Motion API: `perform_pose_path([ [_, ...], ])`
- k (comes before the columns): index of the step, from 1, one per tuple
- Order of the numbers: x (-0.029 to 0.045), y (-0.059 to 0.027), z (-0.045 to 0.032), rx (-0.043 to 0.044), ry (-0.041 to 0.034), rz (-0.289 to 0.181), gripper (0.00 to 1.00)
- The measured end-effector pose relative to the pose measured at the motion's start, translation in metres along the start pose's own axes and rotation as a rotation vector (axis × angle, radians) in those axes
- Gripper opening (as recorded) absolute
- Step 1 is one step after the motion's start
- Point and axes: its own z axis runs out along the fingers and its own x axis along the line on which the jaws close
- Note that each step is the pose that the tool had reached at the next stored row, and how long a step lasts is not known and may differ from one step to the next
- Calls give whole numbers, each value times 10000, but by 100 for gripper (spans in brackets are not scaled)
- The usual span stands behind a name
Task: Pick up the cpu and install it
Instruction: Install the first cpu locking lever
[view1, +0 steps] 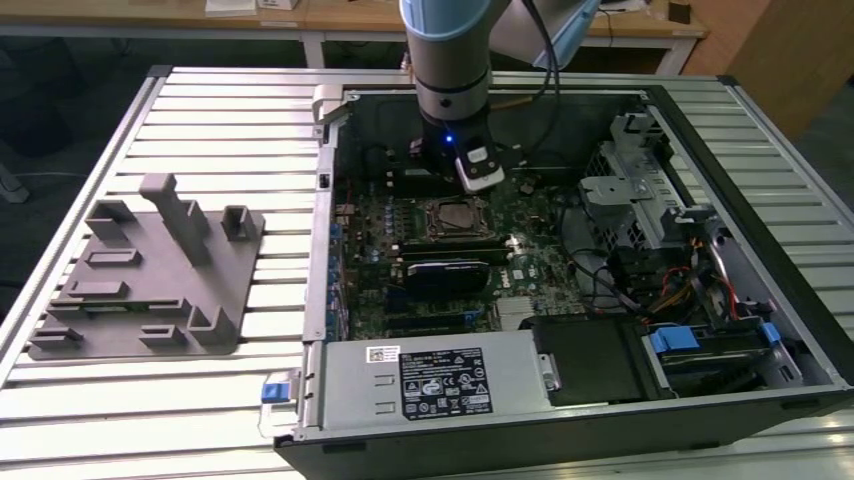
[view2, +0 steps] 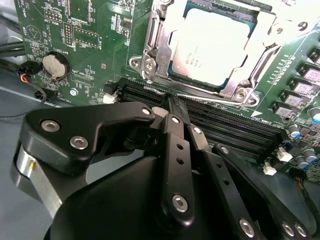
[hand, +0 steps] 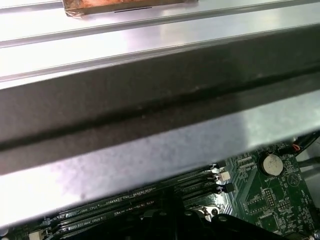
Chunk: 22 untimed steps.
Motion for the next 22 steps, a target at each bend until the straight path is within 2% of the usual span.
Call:
perform_pose_path([
  [15,-4,-45,43,10,-24,-7,11],
  [22,-6,-50,32,21,-24,-8,11],
])
